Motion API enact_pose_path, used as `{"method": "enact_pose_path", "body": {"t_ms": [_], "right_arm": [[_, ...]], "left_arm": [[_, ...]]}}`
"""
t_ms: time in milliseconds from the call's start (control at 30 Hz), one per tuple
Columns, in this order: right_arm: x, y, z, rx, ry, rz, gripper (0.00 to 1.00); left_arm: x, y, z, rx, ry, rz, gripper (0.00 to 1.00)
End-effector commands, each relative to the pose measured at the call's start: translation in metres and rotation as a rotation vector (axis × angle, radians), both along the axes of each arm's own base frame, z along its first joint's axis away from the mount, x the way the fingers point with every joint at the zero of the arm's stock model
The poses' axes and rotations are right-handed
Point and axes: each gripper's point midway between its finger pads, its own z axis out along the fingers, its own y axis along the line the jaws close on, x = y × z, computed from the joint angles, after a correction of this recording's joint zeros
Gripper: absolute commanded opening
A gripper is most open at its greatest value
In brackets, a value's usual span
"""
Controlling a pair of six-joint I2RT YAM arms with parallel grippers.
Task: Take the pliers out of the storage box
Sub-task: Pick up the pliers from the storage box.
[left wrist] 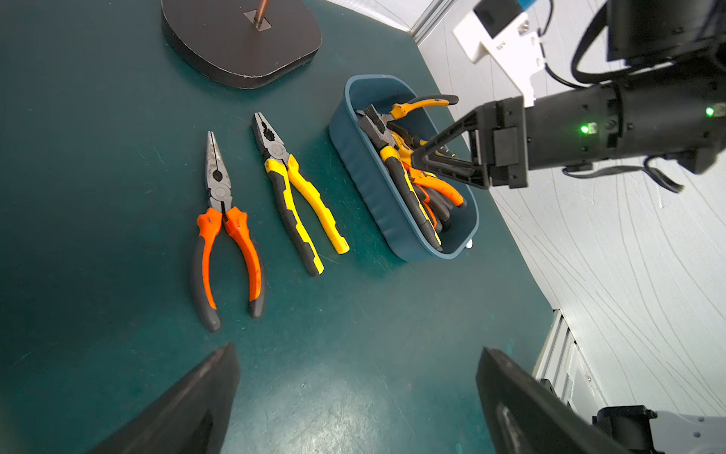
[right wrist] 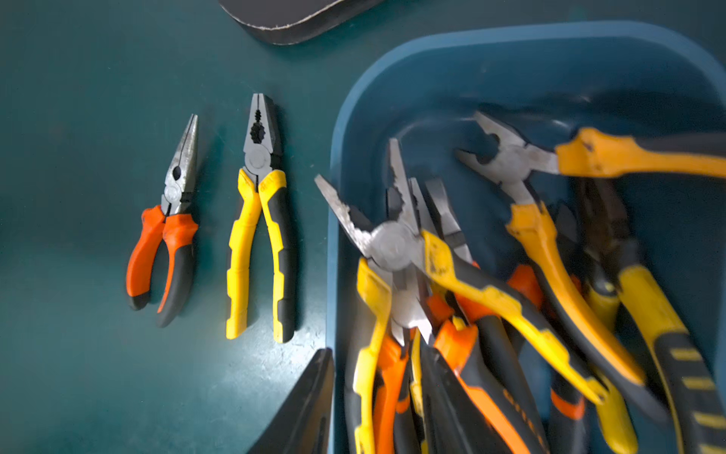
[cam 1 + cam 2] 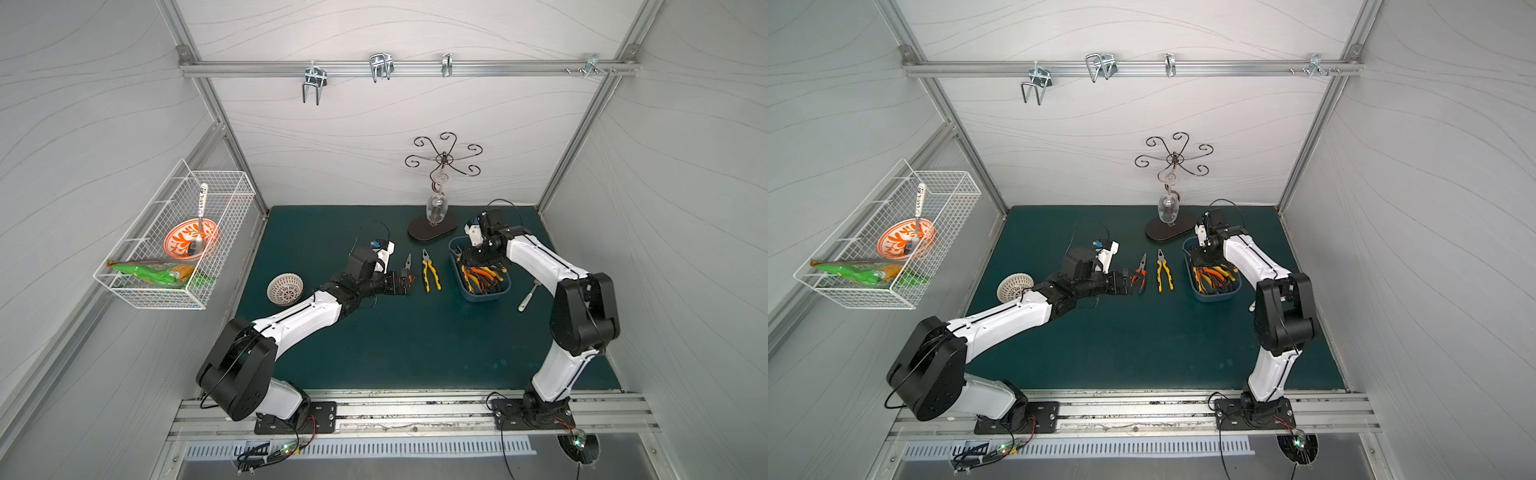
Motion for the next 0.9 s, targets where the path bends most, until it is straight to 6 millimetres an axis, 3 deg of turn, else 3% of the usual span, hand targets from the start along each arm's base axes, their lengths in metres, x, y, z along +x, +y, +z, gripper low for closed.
{"method": "enact_pose_path", "body": {"t_ms": [0,367,433,567,867], "right_arm": [[-0.011,0.004,-0.012,0.017,0.093,0.007,0.37],[-0.024,0.003,-0.051,0.003,0.246,-0.028,0.31],[-0.022,0.001,-0.054,-0.006,0.251,-0.044,0.22],[-0.019,0.003,-0.036,0.015,0.174,-0.030,0.01],[-0.015,0.008,0.011,0.024,-0.075,0.016,0.00]], "left_arm": [[0.011,-0.006,0.021,-0.037,-0.050,-0.006,1.00],[0.012,-0.008,0.019,-0.040,-0.043,-0.007,1.00],[0.012,-0.008,0.020,-0.045,-0.043,-0.008,1.00],[0.012,-0.007,0.020,-0.043,-0.040,-0.003,1.00],[0.021,-0.012,0.025,-0.170,0.028,0.032,1.00]]}}
